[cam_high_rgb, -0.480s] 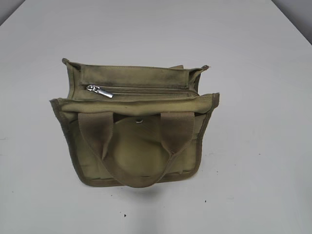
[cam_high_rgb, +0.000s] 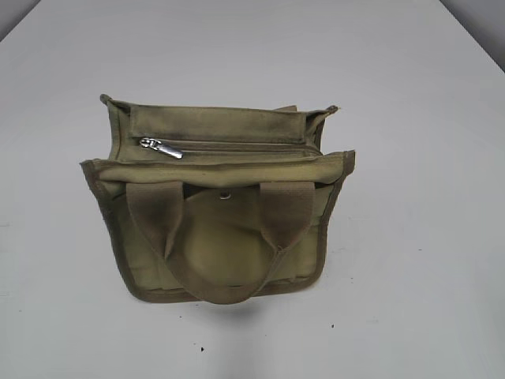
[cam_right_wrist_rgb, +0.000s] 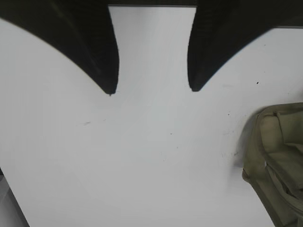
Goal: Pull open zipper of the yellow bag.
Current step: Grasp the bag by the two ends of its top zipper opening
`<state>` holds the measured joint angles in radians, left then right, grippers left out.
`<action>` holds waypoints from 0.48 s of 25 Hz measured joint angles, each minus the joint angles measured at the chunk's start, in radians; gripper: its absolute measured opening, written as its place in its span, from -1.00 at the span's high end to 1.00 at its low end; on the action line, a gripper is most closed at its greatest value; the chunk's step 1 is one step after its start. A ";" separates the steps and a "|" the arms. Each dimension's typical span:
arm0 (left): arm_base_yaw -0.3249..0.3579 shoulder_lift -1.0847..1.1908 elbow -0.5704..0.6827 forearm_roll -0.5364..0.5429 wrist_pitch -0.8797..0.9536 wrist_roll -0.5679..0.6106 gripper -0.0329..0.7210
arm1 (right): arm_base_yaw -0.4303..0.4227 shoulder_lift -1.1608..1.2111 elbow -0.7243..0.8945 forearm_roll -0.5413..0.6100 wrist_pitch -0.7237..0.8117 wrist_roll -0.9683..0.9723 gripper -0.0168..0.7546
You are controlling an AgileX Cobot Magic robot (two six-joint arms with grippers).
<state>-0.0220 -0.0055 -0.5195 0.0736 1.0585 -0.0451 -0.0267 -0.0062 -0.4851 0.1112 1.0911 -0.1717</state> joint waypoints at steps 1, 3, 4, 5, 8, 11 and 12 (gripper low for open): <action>0.000 0.000 0.000 0.000 0.000 0.000 0.28 | 0.000 0.000 0.000 0.000 0.000 0.000 -0.01; 0.000 0.000 0.000 0.000 0.000 0.000 0.28 | 0.000 0.000 0.000 0.000 0.000 0.000 -0.01; 0.000 0.000 0.000 0.000 0.000 0.000 0.28 | 0.000 0.000 0.000 0.000 0.000 0.000 -0.01; 0.000 0.000 0.000 0.000 0.000 0.000 0.28 | 0.000 0.000 0.000 0.001 0.000 0.000 -0.01; 0.000 0.000 0.000 0.000 0.000 0.000 0.28 | 0.000 0.000 0.000 0.001 0.000 0.000 -0.01; 0.000 0.000 0.000 0.000 0.000 0.000 0.28 | 0.000 0.000 0.000 0.003 0.000 0.000 -0.01; 0.000 0.000 0.000 0.000 0.000 0.000 0.28 | 0.000 0.000 0.000 0.003 0.000 0.000 -0.01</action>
<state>-0.0220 -0.0055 -0.5195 0.0736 1.0585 -0.0451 -0.0267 -0.0062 -0.4851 0.1142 1.0911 -0.1717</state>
